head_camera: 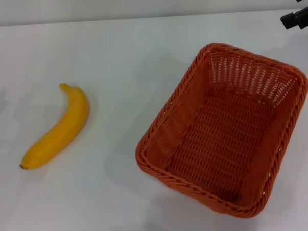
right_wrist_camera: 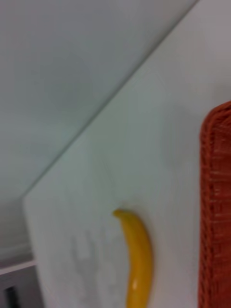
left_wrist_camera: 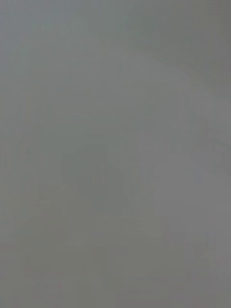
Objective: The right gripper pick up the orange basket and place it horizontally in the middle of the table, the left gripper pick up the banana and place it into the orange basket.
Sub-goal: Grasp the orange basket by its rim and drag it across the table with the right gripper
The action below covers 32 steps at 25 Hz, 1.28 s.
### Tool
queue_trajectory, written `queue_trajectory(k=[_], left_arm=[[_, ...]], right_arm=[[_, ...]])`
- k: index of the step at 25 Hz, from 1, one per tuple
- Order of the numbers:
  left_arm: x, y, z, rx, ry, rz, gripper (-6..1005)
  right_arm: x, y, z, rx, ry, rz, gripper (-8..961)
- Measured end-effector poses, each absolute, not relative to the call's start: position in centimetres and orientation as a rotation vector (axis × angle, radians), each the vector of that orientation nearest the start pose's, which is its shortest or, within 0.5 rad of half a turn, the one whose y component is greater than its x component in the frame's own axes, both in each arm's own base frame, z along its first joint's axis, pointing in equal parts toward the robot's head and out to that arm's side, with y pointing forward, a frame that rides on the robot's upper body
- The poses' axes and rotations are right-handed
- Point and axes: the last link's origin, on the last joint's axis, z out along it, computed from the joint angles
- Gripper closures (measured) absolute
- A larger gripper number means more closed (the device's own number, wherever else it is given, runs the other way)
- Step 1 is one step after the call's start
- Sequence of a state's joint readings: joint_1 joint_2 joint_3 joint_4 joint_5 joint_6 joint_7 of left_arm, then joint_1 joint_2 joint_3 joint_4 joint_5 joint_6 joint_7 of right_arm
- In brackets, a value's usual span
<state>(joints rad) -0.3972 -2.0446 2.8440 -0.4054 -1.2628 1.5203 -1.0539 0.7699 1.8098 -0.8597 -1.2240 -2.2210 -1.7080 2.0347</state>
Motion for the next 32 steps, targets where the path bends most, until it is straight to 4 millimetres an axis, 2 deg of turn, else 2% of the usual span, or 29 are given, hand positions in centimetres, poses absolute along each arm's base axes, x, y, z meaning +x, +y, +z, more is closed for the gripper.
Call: queue_trajectory(k=[3,5,9,14,20,24,32], left_arm=[[-37.4,28.4,9.9,-1.569,-0.744,-1.072,152],[-37.4,27.8,10.0,-1.573,-0.743,-1.088,152],[-37.8,26.6,10.1,-1.569,-0.746,-1.089,152],[-38.2,25.8,9.9,-1.563,-0.755,-1.077,152],[-38.2,25.3,9.9,-1.563,-0.739,-1.075,152],[-38.2,25.1,9.6,-1.564,-0.735,-1.074,151],[-38.1,25.0,9.2,-1.566,-0.74,-1.082,153]], right_arm=[[14.0,42.0,15.2,-2.69,0.499,-0.102,194],[13.3,42.9,14.1,-2.692,0.525,-0.193,196],[12.3,44.2,10.7,-2.672,0.571,-0.385,201],[11.5,44.8,6.6,-2.663,0.569,-0.558,207],[10.9,45.1,3.7,-2.667,0.549,-0.672,214],[11.3,45.5,1.8,-2.634,0.513,-0.764,219],[11.7,46.1,-0.2,-2.6,0.446,-0.88,228]])
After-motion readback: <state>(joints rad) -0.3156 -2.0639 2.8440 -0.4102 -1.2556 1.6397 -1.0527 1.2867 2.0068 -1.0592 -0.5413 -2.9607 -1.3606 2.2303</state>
